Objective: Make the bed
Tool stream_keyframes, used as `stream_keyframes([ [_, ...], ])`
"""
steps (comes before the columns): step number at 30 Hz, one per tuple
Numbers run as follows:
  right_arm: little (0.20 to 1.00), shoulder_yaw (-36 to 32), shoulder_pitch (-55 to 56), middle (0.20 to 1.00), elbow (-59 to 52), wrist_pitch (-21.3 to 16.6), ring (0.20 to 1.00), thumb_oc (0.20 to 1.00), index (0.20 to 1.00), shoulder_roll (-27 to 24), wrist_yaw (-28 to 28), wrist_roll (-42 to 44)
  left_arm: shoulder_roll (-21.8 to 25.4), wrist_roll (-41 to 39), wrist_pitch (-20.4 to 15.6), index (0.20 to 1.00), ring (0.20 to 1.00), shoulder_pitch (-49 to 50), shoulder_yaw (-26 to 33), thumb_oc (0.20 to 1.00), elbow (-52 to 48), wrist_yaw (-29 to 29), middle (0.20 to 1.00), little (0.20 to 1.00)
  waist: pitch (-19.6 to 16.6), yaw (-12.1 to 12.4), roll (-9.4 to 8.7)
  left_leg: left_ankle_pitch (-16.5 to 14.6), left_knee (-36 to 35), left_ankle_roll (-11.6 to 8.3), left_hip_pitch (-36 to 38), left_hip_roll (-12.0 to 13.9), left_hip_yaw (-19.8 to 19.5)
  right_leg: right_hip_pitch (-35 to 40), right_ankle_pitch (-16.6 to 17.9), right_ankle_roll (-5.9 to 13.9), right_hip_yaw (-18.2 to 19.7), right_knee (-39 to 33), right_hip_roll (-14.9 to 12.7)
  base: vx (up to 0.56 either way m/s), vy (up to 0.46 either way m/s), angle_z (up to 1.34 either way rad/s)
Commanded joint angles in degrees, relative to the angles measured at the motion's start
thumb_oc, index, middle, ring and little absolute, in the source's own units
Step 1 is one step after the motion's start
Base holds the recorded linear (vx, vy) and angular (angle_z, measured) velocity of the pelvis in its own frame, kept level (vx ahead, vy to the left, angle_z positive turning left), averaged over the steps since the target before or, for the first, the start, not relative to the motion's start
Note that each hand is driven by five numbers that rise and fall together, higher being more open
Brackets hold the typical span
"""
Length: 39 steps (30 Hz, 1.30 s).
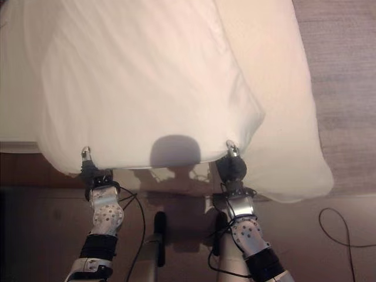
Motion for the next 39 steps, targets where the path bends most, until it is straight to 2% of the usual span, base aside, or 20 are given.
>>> stream_keyframes([
  [1,0.2,-10.08,6.97,0.2,-1.51,-6.72,0.2,0.2,0.2,-0.76,-1.81,-3.39,4.69,3.47,-5.34,0.2,0.2,5.13,5.69,0.2,-5.79,-2.06,0.2,0.2,-4.69,-1.23,-2.61,9.01,-8.29,1.52,-0.38,6.39,-2.48,5.17,3.91,3.1,0.41,-12.12,1.56,0.08,0.297,0.19],
  [4,0.2,-13.23,6.51,0.2,0.48,-10.86,0.2,0.2,0.2,-0.19,-5.84,-5.81,5.35,3.33,-5.79,0.2,0.2,5.61,5.49,0.2,-6.17,-2.53,0.2,0.2,-4.75,-0.72,-1.87,9.59,-12.27,1.01,1.67,6.53,-5.65,3.9,4.69,4.93,2.55,-10.77,0.41,0.05,0.405,0.02],
  [6,0.2,-14.47,6.31,0.2,0.86,-12.46,0.2,0.2,0.2,0.11,-7.28,-6.36,5.63,2.8,-5.88,0.2,0.2,5.35,4.72,0.2,-5.96,-2.86,0.2,0.2,-4.64,-1.37,-1.66,7.3,-9.82,1.33,0.69,5.98,-2.26,3.63,5.53,6.06,2.44,-10.75,-1.43,0.0,0.447,0.1],
  [7,0.2,-15.68,5.33,0.2,2.03,-14.09,0.2,0.2,0.2,0.64,-10.23,-9.18,5.9,3.02,-5.79,0.2,0.2,4.91,1.82,0.2,-6.19,-4.23,0.2,0.2,-4.38,-1.78,-2.04,0.38,-1.7,2.96,-1.7,1.93,0.59,5.29,8.97,7.95,3.06,-14.17,-5.71,0.03,0.571,0.37],
  [11,0.2,-17.28,4.35,0.2,5.8,-15.46,0.2,0.2,0.2,1.82,-16.43,-15.06,6.64,3.23,-5.96,0.2,0.2,7.5,0.13,0.2,-7.06,-5.42,0.2,0.2,-4.47,-1.44,-2.67,-7.57,8.38,6.88,-4.93,-3.78,3.72,7.65,22.52,9.52,5.21,-22.66,-11.7,0.08,0.679,0.13],
  [12,0.2,-17.37,4.09,0.2,6.82,-15.73,0.2,0.2,0.2,2.42,-16.75,-15.47,6.32,2.64,-5.96,0.2,0.2,8.17,0.22,0.2,-6.83,-5.84,0.2,0.2,-4.4,-1.1,-2.56,-8.13,8.89,7.58,-4.62,-4.36,5.06,7.5,26.93,9.74,4.48,-24.46,-13.18,0.1,0.699,-0.43],
  [13,0.2,-17.02,3.67,0.2,9.14,-15.51,0.2,0.2,0.2,3.08,-18.04,-16.7,6.09,2.86,-5.52,0.2,0.2,9.24,-0.15,0.2,-6.43,-6.01,0.2,0.2,-4.78,-0.08,-2.28,-9.67,9.27,7.81,-3.87,-4.52,7.36,7.81,29.28,10.68,-0.98,-27.56,-15.57,0.1,0.812,-0.62],
  [14,0.2,-16.95,3.74,0.2,11.22,-14.83,0.2,0.2,0.2,2.89,-18.88,-18.46,5.93,3.3,-5.28,0.2,0.2,9.34,-0.58,0.2,-5.69,-6.21,0.2,0.2,-4.92,-0.63,-1.64,-8.83,7.86,8.45,-2.89,-5.64,8.4,8.47,22.16,8.39,-1.99,-25.6,-11.91,0.07,0.583,-0.92],
  [15,0.2,-16.95,3.67,0.2,11.26,-14.84,0.2,0.2,0.2,2.87,-18.86,-18.44,5.94,3.25,-5.29,0.2,0.2,9.27,-0.54,0.2,-5.62,-6.28,0.2,0.2,-4.93,-0.72,-1.72,-8.59,7.7,8.44,-2.96,-5.75,8.4,8.21,22.05,8.31,-1.95,-25.31,-12.02,0.03,0.431,-1.04],
  [18,0.2,-16.28,4.01,0.2,14.83,-15.03,0.2,0.2,0.2,2.94,-18.61,-17.43,5.61,3.09,-3.44,0.2,0.2,9.19,-1.49,0.2,-4.32,-7.56,0.2,0.2,-4.83,-1.87,-1.76,-7.43,2.63,9.58,0.2,-8.77,8.81,4.5,13.24,5.69,1.86,-20.39,0.86,0.02,0.261,-0.53],
  [19,0.2,-15.99,4.36,0.2,15.83,-14.99,0.2,0.2,0.2,2.89,-18.24,-18.21,5.37,3.56,-2.77,0.2,0.2,9.41,-1.87,0.2,-3.68,-7.67,0.2,0.2,-4.74,-1.9,-2.19,-6.39,0.85,9.79,0.97,-10.0,9.13,3.21,12.23,5.04,1.94,-18.18,4.31,0.0,0.136,-0.21],
  [20,0.2,-15.99,4.35,0.2,15.84,-14.99,0.2,0.2,0.2,2.89,-18.24,-18.2,5.37,3.56,-2.76,0.2,0.2,9.41,-1.87,0.2,-3.68,-7.67,0.2,0.2,-4.79,-1.88,-2.23,-6.33,0.77,9.79,0.95,-10.03,9.16,3.13,12.23,5.05,1.99,-18.14,4.29,0.01,0.107,0.1],
  [21,0.2,-15.29,5.6,0.2,16.84,-15.2,0.2,0.2,0.2,2.86,-16.78,-17.32,4.91,4.55,-1.78,0.2,0.2,10.2,-2.95,0.2,-2.8,-7.4,0.2,0.2,-5.03,-2.47,-2.69,-5.24,-2.35,10.13,2.45,-11.84,8.42,3.8,10.4,4.2,2.76,-16.6,9.39,0.04,0.052,0.42],
  [23,0.2,-14.72,7.15,0.2,17.37,-14.84,0.2,0.2,0.2,2.39,-15.54,-17.67,4.39,4.96,-1.47,0.2,0.2,10.53,-3.95,0.2,-1.88,-7.05,0.2,0.2,-5.78,-2.92,-2.68,-4.56,-3.92,10.45,3.38,-13.33,7.75,5.02,9.82,3.21,4.28,-16.84,12.82,0.05,0.023,0.41],
  [27,0.2,-14.39,8.89,0.2,17.1,-13.79,0.2,0.2,0.2,1.2,-14.37,-17.61,2.94,5.53,-1.07,0.2,0.2,11.56,-5.29,0.2,-1.76,-6.55,0.2,0.2,-6.67,-3.15,-1.3,-4.66,-3.46,10.39,3.33,-14.1,7.34,6.37,9.9,2.36,5.63,-18.71,11.99,0.03,-0.026,0.03],
  [31,0.2,-15.22,9.12,0.2,19.99,-11.79,0.2,0.2,0.2,-1.53,-13.53,-20.15,-0.15,4.55,-1.05,0.2,0.2,13.42,-6.59,0.2,-0.12,-6.98,0.2,0.2,-5.41,-2.46,0.14,-4.81,12.08,5.43,-0.57,-12.47,10.5,10.39,8.75,1.05,4.34,-18.9,9.33,0.01,-0.118,0.09],
  [33,0.2,-15.42,9.14,0.2,20.77,-11.93,0.2,0.2,0.2,-1.67,-13.79,-19.79,-0.85,4.23,-1.27,0.2,0.2,13.86,-6.51,0.2,0.93,-6.41,0.2,0.2,-5.99,-2.54,0.41,-4.89,12.21,5.43,-0.85,-13.02,8.98,11.28,8.6,1.02,4.19,-19.47,9.2,0.04,-0.055,0.21],
  [36,0.2,-15.5,8.95,0.2,21.35,-12.1,0.2,0.2,0.2,-1.85,-14.79,-20.74,-0.79,4.74,-0.94,0.2,0.2,14.13,-6.23,0.2,1.19,-5.66,0.2,0.2,-7.25,-2.87,-0.1,-5.35,8.14,6.9,-0.53,-8.85,8.2,11.51,8.16,1.4,4.66,-20.16,8.12,0.04,-0.008,0.17],
  [38,0.2,-15.34,9.06,0.2,21.06,-12.32,0.2,0.2,0.2,-2.07,-15.08,-21.61,0.1,5.93,-1.53,0.2,0.2,14.46,-5.69,0.2,-0.07,-5.19,0.2,0.2,-7.35,-2.24,-0.83,-1.85,0.84,6.66,0.88,-4.75,2.66,10.65,6.84,1.1,5.14,-18.1,7.93,0.04,0.041,0.14],
  [39,0.2,-15.34,9.04,0.2,21.05,-12.32,0.2,0.2,0.2,-2.05,-15.09,-21.62,0.1,5.98,-1.52,0.2,0.2,14.46,-5.69,0.2,-0.12,-5.13,0.2,0.2,-7.46,-2.31,-0.89,-1.45,0.43,6.63,0.85,-4.82,2.63,10.46,6.98,1.07,5.11,-18.12,7.86,0.03,0.108,0.11],
])
